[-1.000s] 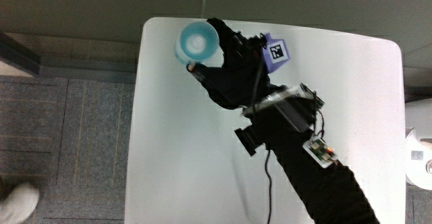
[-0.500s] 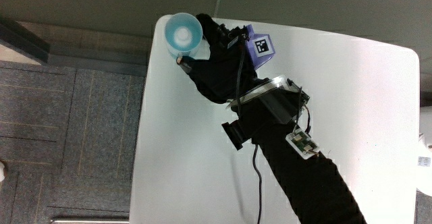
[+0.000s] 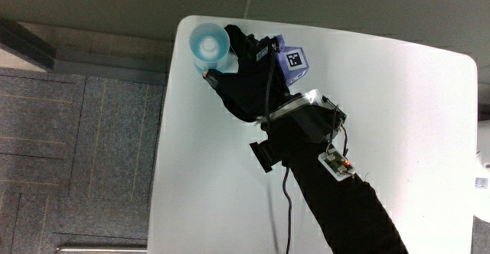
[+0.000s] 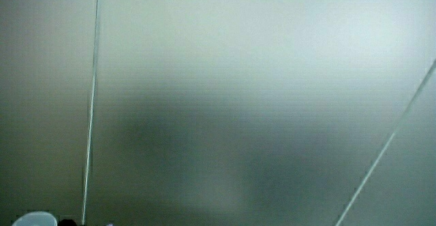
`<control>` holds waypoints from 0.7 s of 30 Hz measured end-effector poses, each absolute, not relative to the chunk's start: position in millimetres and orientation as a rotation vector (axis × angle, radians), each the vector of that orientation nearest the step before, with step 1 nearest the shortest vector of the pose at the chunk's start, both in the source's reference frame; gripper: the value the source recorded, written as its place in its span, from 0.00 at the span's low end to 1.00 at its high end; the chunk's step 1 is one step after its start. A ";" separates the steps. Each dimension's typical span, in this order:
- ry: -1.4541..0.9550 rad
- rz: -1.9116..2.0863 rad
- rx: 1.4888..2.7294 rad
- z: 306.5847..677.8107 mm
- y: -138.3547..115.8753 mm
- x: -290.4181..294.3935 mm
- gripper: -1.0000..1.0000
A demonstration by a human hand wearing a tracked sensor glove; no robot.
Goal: Place cleaning spray
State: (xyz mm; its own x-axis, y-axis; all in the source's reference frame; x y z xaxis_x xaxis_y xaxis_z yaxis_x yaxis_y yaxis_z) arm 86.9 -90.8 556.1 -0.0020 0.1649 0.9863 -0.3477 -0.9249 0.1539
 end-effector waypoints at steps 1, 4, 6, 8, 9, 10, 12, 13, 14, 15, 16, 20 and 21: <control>-0.182 1.982 1.937 558.0 -90.7 87.7 0.50; -0.190 1.992 1.925 557.7 -89.9 87.3 0.50; -0.162 1.996 1.920 562.3 -88.8 89.0 0.50; -0.178 1.998 1.915 562.5 -89.5 89.6 0.50; -0.178 1.988 1.919 561.0 -89.7 90.1 0.50; -0.178 1.989 1.921 562.8 -90.1 90.8 0.50; -0.169 1.987 1.921 564.3 -89.9 91.6 0.50; -0.163 2.005 1.907 562.8 -89.3 91.7 0.50; -0.137 1.982 1.912 563.3 -88.8 92.7 0.50; -0.135 1.974 1.924 564.2 -89.0 93.5 0.50; -0.147 1.995 1.915 564.3 -89.2 93.2 0.50; -0.139 1.998 1.923 567.6 -89.0 93.9 0.50; -0.129 1.989 1.923 565.6 -88.6 93.7 0.50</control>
State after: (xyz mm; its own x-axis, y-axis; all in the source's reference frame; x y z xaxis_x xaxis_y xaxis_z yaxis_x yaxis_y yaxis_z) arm 93.7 -88.6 565.6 -0.0005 0.1989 0.9800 -0.3238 -0.9273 0.1880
